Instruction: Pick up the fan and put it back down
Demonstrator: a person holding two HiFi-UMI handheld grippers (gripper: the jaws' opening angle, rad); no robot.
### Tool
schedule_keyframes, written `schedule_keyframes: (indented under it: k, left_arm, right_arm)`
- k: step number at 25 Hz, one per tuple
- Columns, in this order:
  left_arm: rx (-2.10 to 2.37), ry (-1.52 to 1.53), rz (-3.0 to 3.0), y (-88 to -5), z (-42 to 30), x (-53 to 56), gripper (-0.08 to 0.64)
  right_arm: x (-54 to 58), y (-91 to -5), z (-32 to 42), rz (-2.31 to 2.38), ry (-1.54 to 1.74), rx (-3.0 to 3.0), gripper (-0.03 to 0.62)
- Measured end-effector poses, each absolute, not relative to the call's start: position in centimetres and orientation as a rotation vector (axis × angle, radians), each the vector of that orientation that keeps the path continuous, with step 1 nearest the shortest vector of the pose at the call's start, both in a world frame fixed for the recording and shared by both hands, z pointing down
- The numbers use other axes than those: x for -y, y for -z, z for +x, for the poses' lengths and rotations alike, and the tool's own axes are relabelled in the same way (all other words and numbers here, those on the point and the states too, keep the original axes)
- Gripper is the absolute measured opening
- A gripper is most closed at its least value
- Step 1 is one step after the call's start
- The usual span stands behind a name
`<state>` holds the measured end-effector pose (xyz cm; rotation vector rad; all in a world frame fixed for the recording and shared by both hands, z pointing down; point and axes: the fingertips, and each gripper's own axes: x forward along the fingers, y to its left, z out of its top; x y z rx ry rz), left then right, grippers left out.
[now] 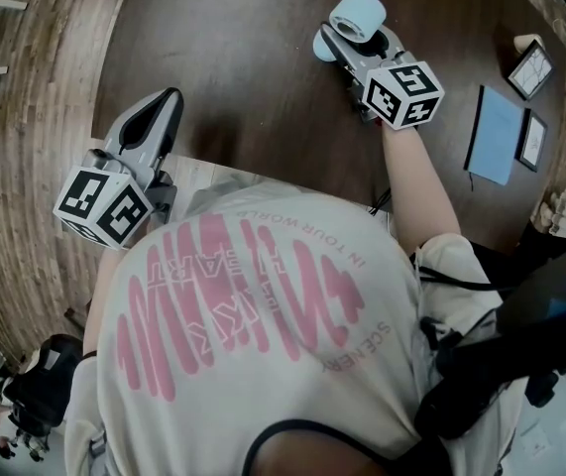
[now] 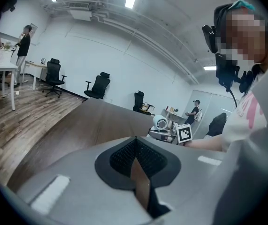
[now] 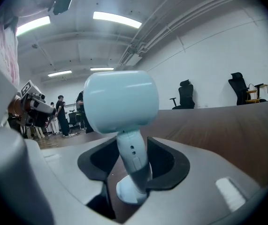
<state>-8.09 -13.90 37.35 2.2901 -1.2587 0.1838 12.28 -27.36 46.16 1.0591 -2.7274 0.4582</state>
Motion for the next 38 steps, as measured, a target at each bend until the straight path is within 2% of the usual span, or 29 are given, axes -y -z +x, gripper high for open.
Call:
schedule_keyframes:
  k: [16,29,38]
  left_arm:
    - [1.288,-0.234,2.251,-37.6,-8.4,14.1,0.020]
    - [1.256,-0.204,2.286,-37.2,-7.8,15.2,0.020]
    - [1.209,-0.105,2.378,-35.2,-7.3,16.6,0.020]
  right_arm:
    - [28.0,-45.5,12.5,1.079,-0.375,2.781,0.143]
    - [28.2,-43.4,12.4,1.083,-0.367,2.794,0.141]
    - [27.1,-38.7,12.1,1.116,-0.269,2.805,0.141]
